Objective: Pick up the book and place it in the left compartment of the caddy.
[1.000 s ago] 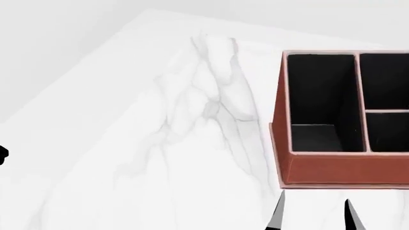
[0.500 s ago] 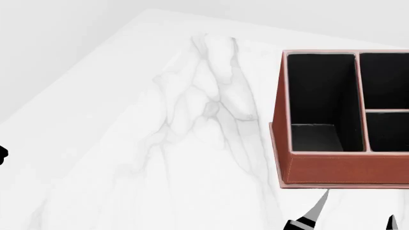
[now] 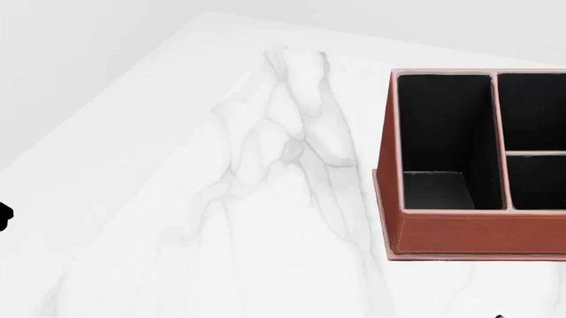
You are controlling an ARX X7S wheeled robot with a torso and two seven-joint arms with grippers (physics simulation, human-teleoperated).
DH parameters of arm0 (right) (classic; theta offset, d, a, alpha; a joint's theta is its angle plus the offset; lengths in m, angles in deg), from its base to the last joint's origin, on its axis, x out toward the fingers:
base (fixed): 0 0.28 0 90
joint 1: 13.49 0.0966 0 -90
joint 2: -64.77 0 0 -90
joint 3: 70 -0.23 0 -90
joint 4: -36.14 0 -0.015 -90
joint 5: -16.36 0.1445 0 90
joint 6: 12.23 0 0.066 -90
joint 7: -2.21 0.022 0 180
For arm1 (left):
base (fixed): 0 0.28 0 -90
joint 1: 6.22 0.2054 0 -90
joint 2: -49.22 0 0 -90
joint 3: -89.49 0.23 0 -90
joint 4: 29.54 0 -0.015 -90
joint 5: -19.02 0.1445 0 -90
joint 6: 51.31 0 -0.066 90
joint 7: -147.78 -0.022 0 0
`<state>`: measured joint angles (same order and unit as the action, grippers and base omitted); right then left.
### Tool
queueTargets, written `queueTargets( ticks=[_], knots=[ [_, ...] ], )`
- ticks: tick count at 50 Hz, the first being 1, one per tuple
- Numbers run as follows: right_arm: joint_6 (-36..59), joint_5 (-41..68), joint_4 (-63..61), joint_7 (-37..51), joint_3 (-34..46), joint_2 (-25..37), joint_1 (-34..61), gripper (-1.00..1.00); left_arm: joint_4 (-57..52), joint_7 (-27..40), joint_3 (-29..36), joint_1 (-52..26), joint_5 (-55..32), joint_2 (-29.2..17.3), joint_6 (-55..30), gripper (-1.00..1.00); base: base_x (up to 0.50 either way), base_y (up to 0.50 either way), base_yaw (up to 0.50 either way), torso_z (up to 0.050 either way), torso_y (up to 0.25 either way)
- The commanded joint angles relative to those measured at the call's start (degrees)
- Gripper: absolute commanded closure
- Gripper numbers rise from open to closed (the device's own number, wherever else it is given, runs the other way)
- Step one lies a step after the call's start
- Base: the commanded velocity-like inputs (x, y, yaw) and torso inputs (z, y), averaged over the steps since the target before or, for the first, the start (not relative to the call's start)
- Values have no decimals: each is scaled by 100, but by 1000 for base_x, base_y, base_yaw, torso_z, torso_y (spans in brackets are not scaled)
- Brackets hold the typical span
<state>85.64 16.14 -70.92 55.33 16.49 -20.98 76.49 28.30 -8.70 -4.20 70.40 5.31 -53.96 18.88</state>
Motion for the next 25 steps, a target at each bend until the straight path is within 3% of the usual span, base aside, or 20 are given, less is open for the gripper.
queueTargets(
  ticks=[1,25],
  knots=[
    [533,-341,-61,687,-136,-161,29,-100,-267,-275,-174,164,-161,59,-114,-100,0,0,0,0,0],
    [429,745,907,512,-320,-25,296,-100,-296,-203,-162,193,-242,-3,-95,-100,0,0,0,0,0]
  ],
)
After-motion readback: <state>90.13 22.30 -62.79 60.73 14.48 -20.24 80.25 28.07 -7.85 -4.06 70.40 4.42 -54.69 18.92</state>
